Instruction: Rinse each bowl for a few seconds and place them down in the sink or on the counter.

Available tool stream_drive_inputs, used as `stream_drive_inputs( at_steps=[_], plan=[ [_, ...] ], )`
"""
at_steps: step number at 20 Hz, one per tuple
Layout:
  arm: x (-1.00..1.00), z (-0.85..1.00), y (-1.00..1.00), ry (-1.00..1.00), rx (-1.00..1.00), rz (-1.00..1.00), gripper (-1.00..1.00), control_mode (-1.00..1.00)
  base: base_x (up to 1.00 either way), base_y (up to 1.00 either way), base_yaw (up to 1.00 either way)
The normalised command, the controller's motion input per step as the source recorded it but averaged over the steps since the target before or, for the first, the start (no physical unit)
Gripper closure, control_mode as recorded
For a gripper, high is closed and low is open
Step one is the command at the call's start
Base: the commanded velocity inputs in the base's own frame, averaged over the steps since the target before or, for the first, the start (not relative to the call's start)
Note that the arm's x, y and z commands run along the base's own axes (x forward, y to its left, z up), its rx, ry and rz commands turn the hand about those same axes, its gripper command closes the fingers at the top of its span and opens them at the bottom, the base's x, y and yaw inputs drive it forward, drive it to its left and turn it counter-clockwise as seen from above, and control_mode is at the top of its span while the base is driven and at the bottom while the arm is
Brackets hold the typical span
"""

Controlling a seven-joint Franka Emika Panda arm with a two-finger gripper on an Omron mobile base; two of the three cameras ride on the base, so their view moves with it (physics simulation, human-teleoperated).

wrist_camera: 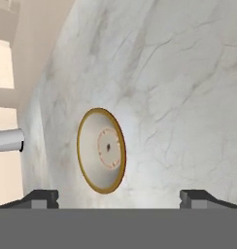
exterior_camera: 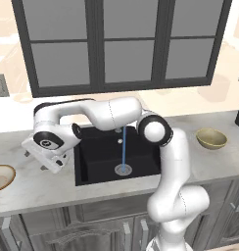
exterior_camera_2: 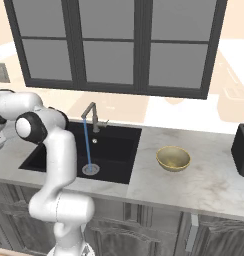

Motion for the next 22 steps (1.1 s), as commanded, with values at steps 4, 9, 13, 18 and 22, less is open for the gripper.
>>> stream_drive_inputs(
  at_steps=[4,9,13,18,22],
  plan=[
    [0.00,0.00,0.22,0.05,0.00,0.00,-1.00,-1.00,0.00,0.00,0.00],
    [0.00,0.00,0.22,0.02,-0.02,0.00,-1.00,-1.00,0.00,0.00,0.00],
    [0.00,0.00,0.24,0.00,-0.04,0.00,-1.00,-1.00,0.00,0.00,0.00],
    [0.00,0.00,0.25,0.00,-0.04,0.00,-1.00,-1.00,0.00,0.00,0.00],
    [0.00,-0.02,0.22,0.00,-0.06,0.00,-1.00,-1.00,0.00,0.00,0.00]
  ],
)
